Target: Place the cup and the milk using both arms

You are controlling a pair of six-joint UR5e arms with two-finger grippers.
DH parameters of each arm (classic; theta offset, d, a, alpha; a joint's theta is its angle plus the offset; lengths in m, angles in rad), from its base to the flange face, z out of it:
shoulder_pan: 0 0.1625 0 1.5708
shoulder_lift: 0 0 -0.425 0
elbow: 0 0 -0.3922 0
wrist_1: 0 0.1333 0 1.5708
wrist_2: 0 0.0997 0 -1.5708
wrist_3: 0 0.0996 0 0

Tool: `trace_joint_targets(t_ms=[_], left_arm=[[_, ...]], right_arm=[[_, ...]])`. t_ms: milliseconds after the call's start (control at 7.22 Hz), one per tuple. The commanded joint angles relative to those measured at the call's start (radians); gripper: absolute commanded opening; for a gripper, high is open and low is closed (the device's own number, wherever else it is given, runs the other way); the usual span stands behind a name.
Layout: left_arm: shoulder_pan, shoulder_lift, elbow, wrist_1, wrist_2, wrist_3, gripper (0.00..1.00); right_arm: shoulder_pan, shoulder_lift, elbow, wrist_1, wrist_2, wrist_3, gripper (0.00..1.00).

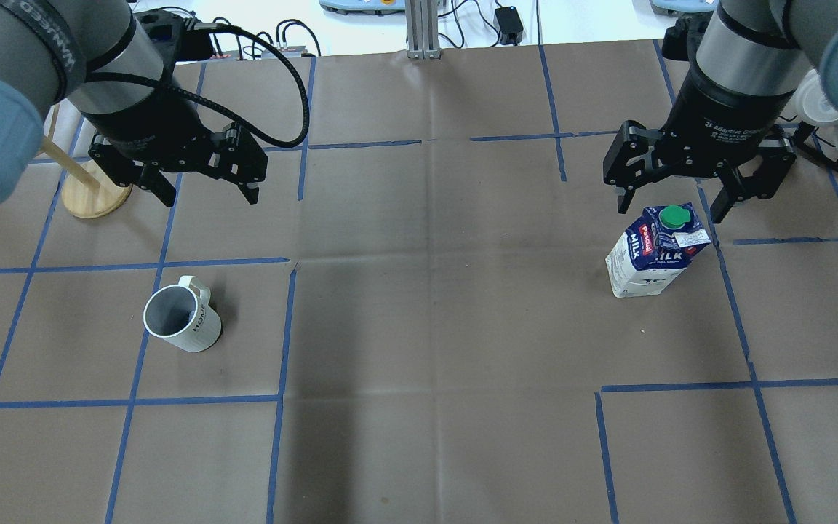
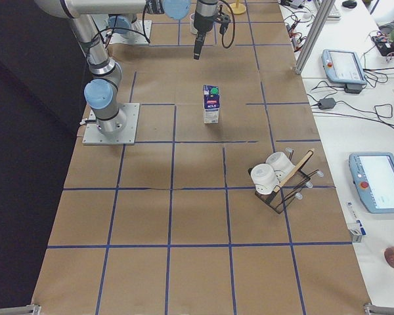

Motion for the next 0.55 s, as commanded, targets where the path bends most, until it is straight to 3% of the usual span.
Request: trace_joint_targets(t_ms=[0, 415], left_arm=[[0.004, -0.018, 0.020, 0.003, -0.001, -0.014, 1.00], [0.004, -0.018, 0.006, 0.014, -0.005, -0.014, 1.00]], right_arm=[[0.000, -0.001, 0.000, 0.000, 0.000, -0.003, 1.00], [0.000, 0.001, 0.002, -0.002, 0.000, -0.003, 1.00]])
